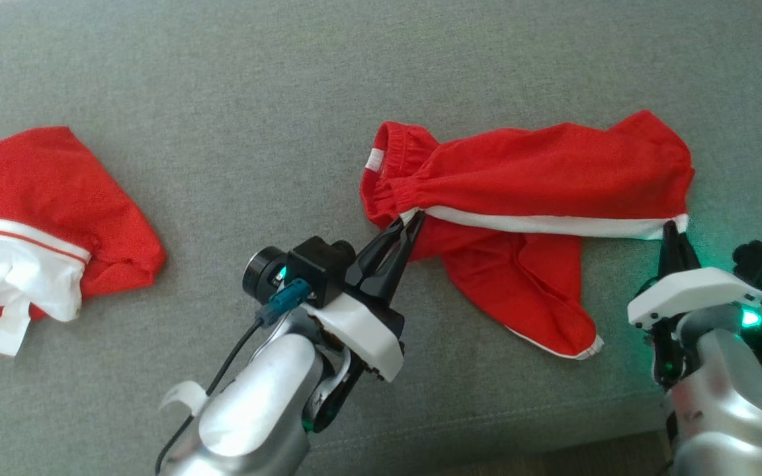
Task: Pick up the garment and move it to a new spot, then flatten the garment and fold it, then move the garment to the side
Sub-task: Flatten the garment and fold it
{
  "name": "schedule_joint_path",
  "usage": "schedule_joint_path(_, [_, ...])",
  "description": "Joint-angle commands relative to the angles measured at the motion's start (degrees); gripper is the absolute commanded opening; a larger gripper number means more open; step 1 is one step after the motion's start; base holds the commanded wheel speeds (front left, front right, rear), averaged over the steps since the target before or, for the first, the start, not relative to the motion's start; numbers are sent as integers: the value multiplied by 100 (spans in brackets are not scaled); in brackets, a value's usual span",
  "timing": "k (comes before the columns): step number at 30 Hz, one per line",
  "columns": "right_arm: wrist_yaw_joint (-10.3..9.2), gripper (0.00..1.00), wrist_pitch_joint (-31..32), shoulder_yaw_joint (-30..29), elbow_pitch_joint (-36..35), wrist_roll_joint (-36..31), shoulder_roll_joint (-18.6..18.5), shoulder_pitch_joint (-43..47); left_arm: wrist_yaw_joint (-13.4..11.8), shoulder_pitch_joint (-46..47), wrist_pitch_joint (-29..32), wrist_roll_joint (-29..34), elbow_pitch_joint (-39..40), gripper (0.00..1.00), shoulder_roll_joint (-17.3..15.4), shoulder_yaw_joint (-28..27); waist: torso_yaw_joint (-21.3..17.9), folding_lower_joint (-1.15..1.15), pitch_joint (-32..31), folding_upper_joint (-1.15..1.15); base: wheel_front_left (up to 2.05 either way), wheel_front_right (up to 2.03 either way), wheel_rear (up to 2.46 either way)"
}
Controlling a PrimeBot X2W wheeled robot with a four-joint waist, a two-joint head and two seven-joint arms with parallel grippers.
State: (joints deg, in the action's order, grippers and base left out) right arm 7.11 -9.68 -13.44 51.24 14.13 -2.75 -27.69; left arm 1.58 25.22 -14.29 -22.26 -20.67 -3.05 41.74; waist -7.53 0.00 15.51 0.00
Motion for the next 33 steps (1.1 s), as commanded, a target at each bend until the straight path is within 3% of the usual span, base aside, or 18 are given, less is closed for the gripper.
schedule_joint_path(1, [37,0,-80,172,-91,23,-13,-117,18,59,-71,33,194,0,-47,-217,-2,0,-18,0,0,0,0])
schedule_joint_path(7, [37,0,-260,686,-634,396,-13,-246,-68,96,-71,119,413,0,-146,-525,-19,0,-245,0,0,0,0])
schedule_joint_path(12, [37,0,-128,1088,-1803,560,-13,-343,-124,320,-71,249,733,0,-352,-827,-61,0,-561,0,0,0,0])
schedule_joint_path(18, [37,0,526,1397,-3368,815,-13,-583,-128,857,10,276,1036,0,-624,-1129,-80,0,-979,0,0,0,0])
schedule_joint_path(25, [37,0,1212,1362,-4196,904,-13,-788,-215,1284,195,213,1225,0,-835,-1432,-54,0,-1307,0,0,0,0])
schedule_joint_path(33, [37,0,1575,1203,-4940,959,-13,13,-326,708,348,134,1671,0,-1001,-1377,10,0,-1464,0,0,0,0])
